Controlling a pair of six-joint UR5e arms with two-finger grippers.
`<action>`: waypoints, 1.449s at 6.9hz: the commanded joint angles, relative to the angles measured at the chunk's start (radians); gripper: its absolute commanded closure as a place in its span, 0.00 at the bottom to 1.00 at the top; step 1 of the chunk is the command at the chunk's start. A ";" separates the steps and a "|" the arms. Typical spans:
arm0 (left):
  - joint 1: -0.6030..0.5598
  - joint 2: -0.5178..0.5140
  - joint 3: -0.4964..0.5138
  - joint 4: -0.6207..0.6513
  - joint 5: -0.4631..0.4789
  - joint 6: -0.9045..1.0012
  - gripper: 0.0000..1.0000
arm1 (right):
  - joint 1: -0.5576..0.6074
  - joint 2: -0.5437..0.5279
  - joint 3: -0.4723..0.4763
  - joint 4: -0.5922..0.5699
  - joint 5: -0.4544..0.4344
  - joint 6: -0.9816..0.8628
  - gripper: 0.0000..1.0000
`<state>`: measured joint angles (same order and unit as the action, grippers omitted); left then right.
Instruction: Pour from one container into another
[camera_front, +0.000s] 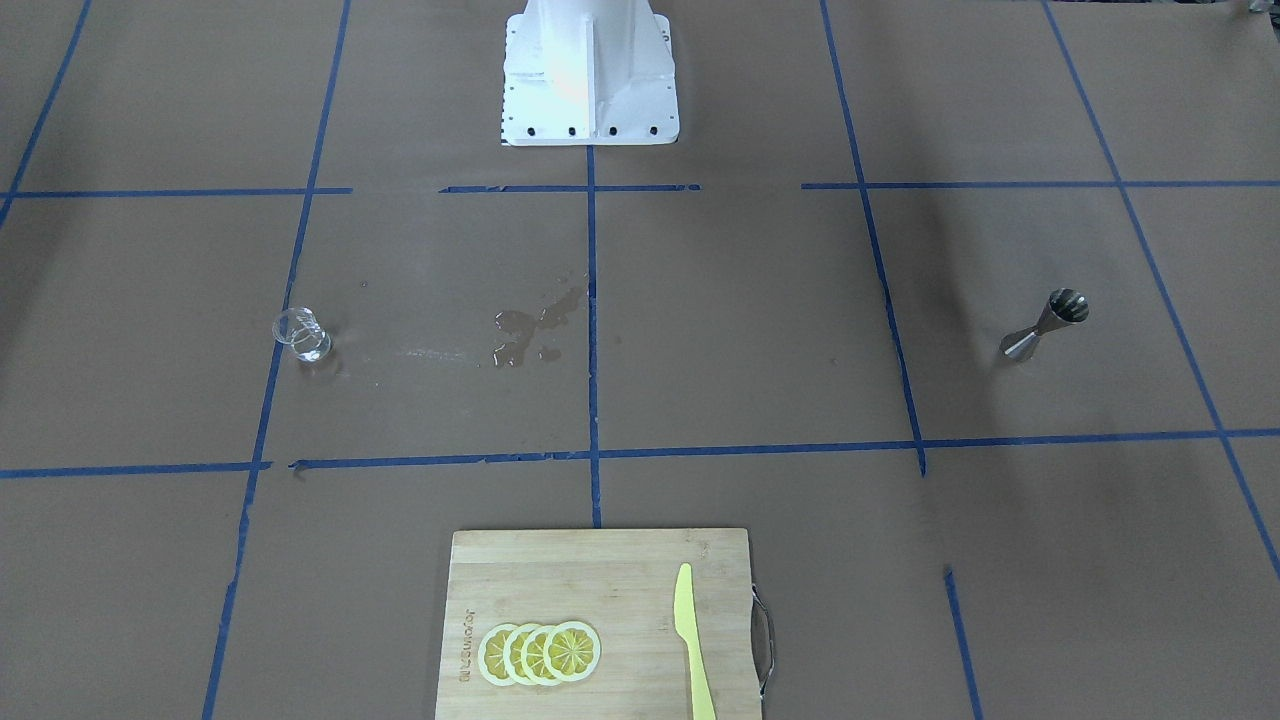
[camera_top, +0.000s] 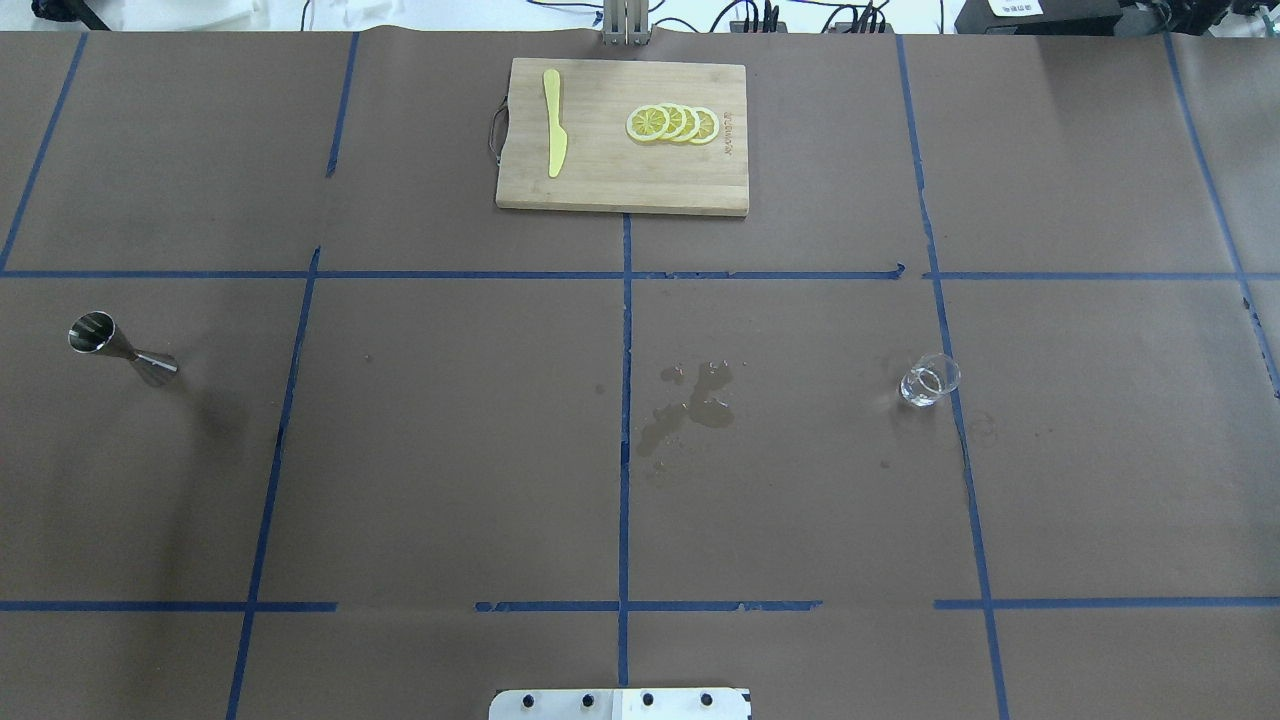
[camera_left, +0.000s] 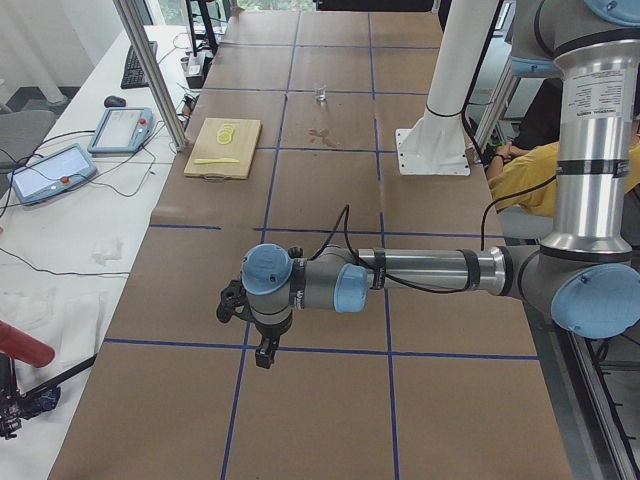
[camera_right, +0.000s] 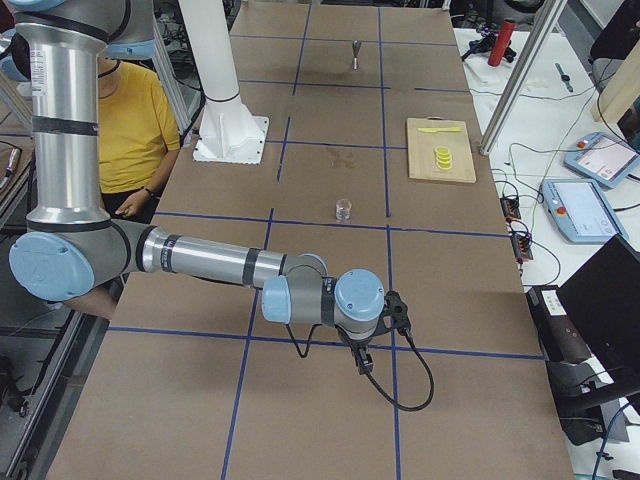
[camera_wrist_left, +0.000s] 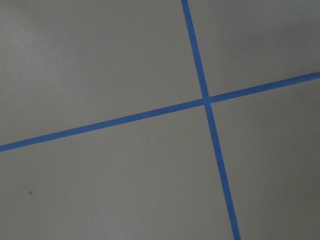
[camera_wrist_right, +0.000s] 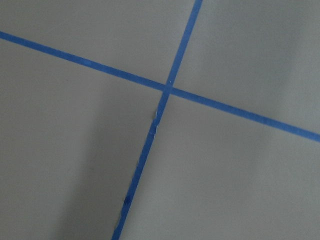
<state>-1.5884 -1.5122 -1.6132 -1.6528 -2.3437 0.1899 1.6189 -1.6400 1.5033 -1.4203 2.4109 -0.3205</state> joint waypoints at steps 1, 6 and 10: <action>0.002 0.070 -0.077 -0.008 0.076 -0.012 0.00 | 0.001 -0.046 0.009 0.035 -0.003 0.030 0.00; 0.033 0.132 -0.103 -0.027 -0.026 -0.272 0.00 | 0.001 -0.028 0.115 -0.134 -0.056 0.095 0.00; 0.125 0.177 -0.206 -0.143 -0.028 -0.422 0.00 | 0.001 -0.046 0.141 -0.160 -0.072 0.093 0.00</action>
<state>-1.4705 -1.3494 -1.7723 -1.7891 -2.3707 -0.2322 1.6200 -1.6807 1.6445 -1.5794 2.3362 -0.2270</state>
